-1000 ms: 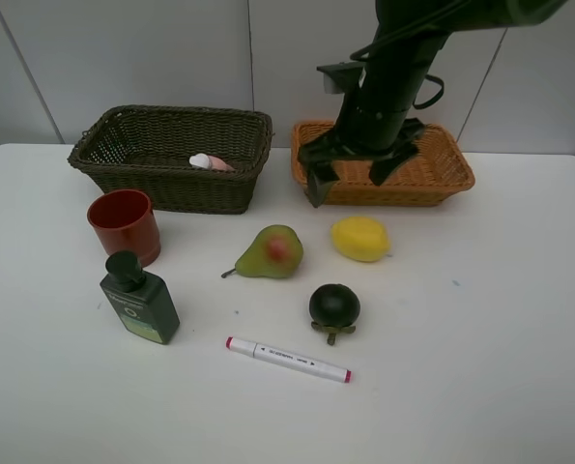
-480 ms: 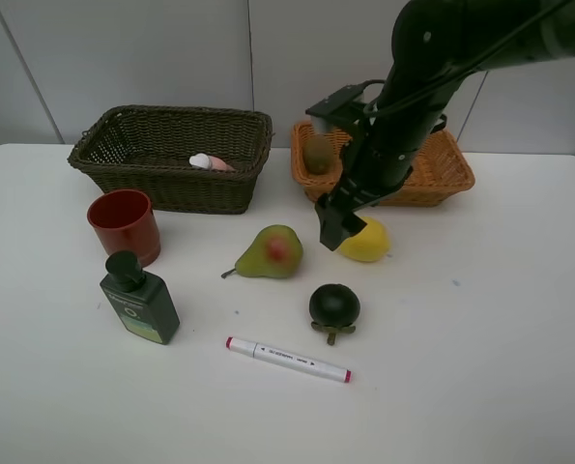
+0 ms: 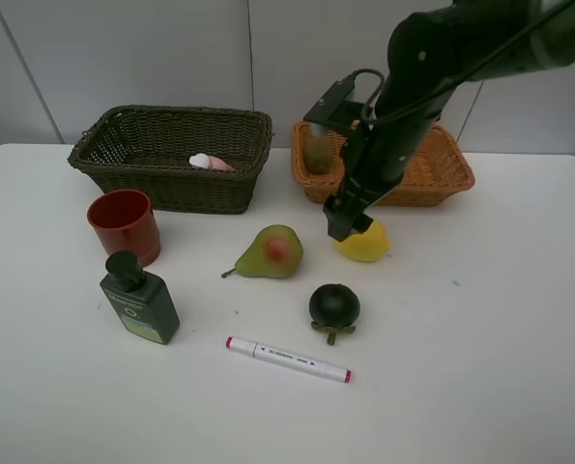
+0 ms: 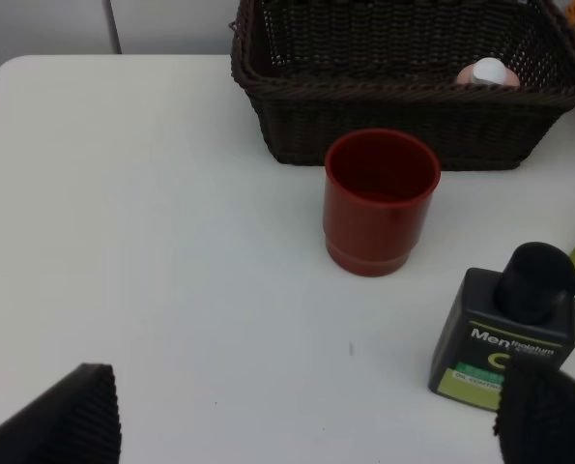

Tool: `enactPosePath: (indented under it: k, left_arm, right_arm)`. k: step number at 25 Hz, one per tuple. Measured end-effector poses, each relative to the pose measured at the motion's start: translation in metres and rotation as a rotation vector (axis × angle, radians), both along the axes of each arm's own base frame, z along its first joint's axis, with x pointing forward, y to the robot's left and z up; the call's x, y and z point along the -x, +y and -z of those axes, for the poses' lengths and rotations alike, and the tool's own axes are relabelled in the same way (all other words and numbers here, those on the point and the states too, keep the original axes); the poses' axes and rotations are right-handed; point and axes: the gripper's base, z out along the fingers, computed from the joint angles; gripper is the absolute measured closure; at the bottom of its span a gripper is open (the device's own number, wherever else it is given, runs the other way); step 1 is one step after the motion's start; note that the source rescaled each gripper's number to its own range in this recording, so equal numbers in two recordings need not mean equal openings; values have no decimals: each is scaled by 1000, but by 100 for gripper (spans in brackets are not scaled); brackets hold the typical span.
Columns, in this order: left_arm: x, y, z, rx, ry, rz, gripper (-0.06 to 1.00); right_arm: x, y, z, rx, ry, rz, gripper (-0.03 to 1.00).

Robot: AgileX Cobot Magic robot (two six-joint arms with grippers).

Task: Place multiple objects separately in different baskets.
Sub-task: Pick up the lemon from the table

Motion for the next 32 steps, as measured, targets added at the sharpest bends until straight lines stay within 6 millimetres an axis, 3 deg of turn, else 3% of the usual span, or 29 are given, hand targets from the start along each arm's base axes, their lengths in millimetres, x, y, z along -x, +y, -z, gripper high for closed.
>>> enactPosePath:
  k: [6,21,32]
  left_arm:
    - [0,0,0,0,0,0,-6]
    - [0,0,0,0,0,0,-6]
    - [0,0,0,0,0,0,-6]
  right_arm:
    - [-9,-6,25,32,32,11,-3]
    - [-24,-18,39,9,-1,47,-3]
    - [-25,-17,68,30,52,47,-3]
